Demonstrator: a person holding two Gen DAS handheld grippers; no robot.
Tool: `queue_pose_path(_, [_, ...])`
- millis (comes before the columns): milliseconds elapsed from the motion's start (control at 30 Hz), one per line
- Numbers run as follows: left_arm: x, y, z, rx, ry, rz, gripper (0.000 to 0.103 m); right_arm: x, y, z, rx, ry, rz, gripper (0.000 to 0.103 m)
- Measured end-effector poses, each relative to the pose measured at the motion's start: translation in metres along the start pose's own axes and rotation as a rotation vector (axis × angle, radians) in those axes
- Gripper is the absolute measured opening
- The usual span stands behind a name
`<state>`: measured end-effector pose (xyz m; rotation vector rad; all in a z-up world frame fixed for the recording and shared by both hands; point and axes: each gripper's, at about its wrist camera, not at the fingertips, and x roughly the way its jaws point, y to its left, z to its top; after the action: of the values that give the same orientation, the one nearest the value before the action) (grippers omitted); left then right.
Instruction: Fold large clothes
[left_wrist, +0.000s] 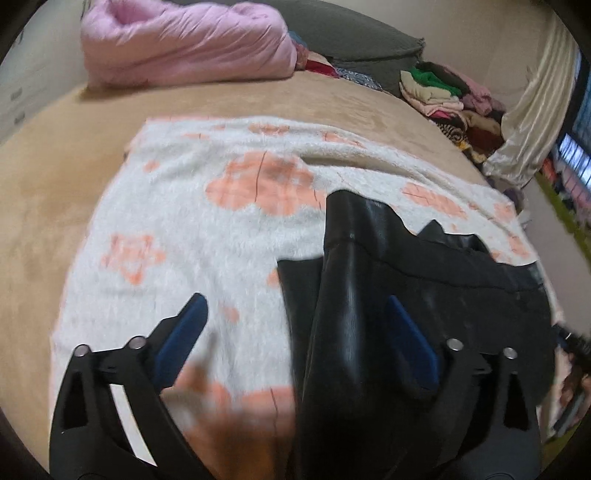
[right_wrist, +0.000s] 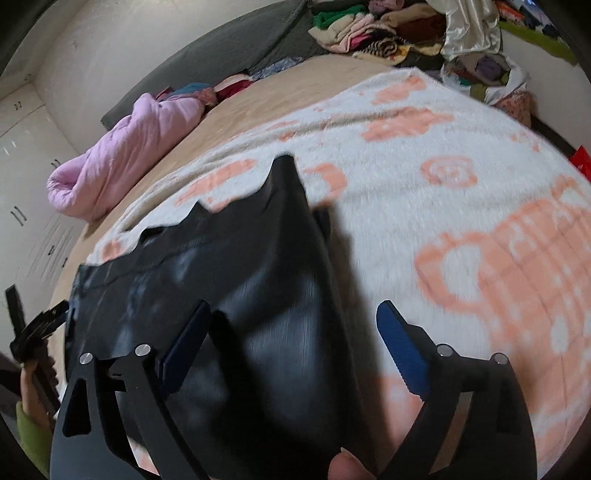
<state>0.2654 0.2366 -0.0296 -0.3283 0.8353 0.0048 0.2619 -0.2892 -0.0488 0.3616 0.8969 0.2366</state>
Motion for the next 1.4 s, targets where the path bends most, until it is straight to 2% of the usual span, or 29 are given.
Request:
queue_pose_path(200, [0.003,0.016,-0.034,-0.130,0.111,-0.161,0.093,-0.008,-0.014,-0.028,0.062,0.069,0.075,0.091])
queue_pose_path(267, [0.008,0.017,-0.043,-0.186,0.137,-0.208,0.093,-0.006,-0.022,-0.034,0.087,0.089,0.098,0.088])
queue_pose_path(300, [0.010,0.015,-0.046,-0.202,0.141,-0.224,0.093,-0.006,-0.024,-0.035,0.096,0.091,0.114,0.079])
queue_pose_path(333, [0.011,0.013,-0.049,-0.207,0.142,-0.225,0.093,-0.006,-0.026,-0.037,0.104,0.097,0.145,0.059])
queue_pose_path(367, [0.012,0.008,-0.053,-0.197,0.147,-0.220,0.092,-0.005,-0.027,-0.037,0.117,0.113,0.189,0.053])
queue_pose_path(400, [0.013,0.003,-0.055,-0.187,0.152,-0.214,0.089,-0.006,-0.028,-0.038,0.131,0.116,0.198,0.049])
queue_pose_path(433, [0.013,-0.001,-0.058,-0.177,0.153,-0.205,0.072,-0.008,-0.026,-0.038,0.122,0.117,0.195,0.042])
queue_pose_path(567, [0.003,-0.015,-0.067,-0.144,0.117,-0.158,0.057,-0.012,-0.021,-0.034,0.075,0.132,0.176,0.035])
queue_pose_path(700, [-0.014,-0.022,-0.077,-0.134,0.103,-0.142,0.056,-0.013,-0.021,-0.023,0.021,0.175,0.141,0.035])
queue_pose_path(733, [-0.018,-0.024,-0.080,-0.135,0.099,-0.147,0.052,-0.012,-0.021,-0.022,0.015,0.178,0.129,0.036])
queue_pose_path(800, [-0.025,-0.027,-0.091,-0.154,0.107,-0.159,0.052,-0.012,-0.019,-0.022,-0.013,0.172,0.083,0.040])
queue_pose_path(867, [-0.030,-0.032,-0.099,-0.123,0.091,-0.140,0.052,-0.011,-0.019,-0.023,-0.023,0.159,0.054,0.043])
queue_pose_path(933, [-0.028,-0.030,-0.097,-0.121,0.094,-0.142,0.054,-0.012,-0.019,-0.024,-0.025,0.148,0.006,0.061])
queue_pose_path(1033, [-0.027,-0.023,-0.092,-0.150,0.101,-0.174,0.060,-0.033,-0.008,-0.021,-0.066,0.067,-0.088,0.063])
queue_pose_path(1100, [-0.026,-0.020,-0.089,-0.144,0.091,-0.169,0.063,-0.058,0.010,-0.020,-0.111,-0.037,-0.141,0.063])
queue_pose_path(1167, [-0.028,-0.016,-0.083,-0.148,0.073,-0.168,0.071,-0.072,0.031,-0.022,-0.157,-0.092,-0.126,0.064])
queue_pose_path(1233, [-0.031,-0.013,-0.079,-0.152,0.054,-0.164,0.078,-0.079,0.062,-0.031,-0.229,-0.111,-0.082,0.065])
queue_pose_path(1400, [-0.025,-0.004,-0.070,-0.152,0.056,-0.125,0.083,-0.053,0.137,-0.062,-0.373,-0.039,0.002,0.064])
